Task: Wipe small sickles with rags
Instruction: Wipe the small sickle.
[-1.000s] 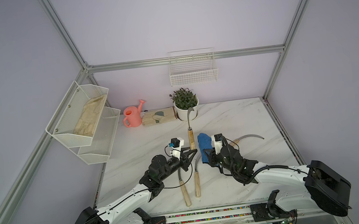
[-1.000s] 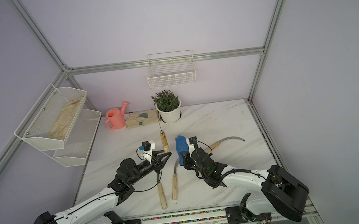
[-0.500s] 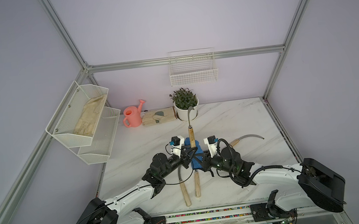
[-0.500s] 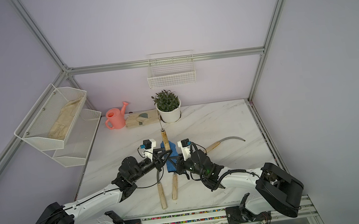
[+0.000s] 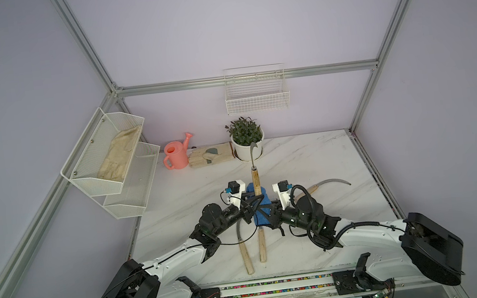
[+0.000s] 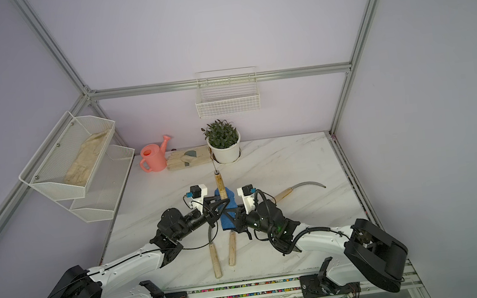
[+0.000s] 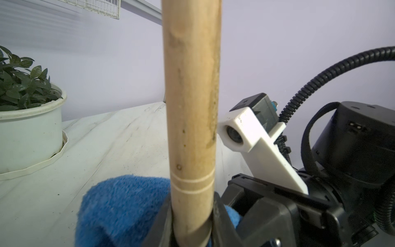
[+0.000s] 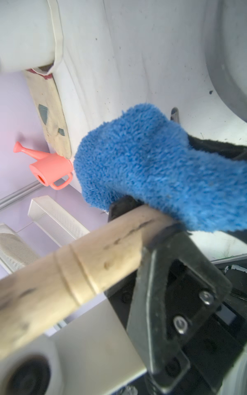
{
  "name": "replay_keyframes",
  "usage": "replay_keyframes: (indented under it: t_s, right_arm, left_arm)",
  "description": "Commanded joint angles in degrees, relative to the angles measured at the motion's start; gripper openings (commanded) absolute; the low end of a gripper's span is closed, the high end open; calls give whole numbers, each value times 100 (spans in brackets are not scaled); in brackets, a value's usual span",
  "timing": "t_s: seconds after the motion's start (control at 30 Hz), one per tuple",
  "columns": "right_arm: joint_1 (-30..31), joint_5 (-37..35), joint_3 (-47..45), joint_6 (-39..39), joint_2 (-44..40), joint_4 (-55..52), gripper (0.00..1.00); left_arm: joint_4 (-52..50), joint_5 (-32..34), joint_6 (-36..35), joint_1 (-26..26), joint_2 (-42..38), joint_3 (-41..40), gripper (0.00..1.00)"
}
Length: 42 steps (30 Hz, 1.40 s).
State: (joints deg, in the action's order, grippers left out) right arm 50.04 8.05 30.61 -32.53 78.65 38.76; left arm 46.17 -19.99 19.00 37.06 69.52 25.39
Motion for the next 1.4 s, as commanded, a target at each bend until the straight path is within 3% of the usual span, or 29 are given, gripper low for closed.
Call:
replay_keyframes:
  t_s: [0.0, 0.43, 0.8, 1.1, 1.37]
  right_arm:
    - [200, 320, 287, -26, 331, 629, 0]
    - [195, -744, -184, 332, -958, -121, 0]
    - [275, -365, 266, 174, -328, 7, 0]
    - [252, -940, -41, 409, -1172, -361, 0]
    - [271, -541, 212, 217, -604, -127, 0]
  left_arm:
    - [182, -209, 45, -6, 26, 152, 0]
    - [32, -133, -54, -7, -79, 150, 0]
    - [34, -263, 9, -6, -141, 120, 0]
    - [-71, -254, -55, -6, -281, 93, 0]
    - [-46, -366, -37, -6, -90, 189, 0]
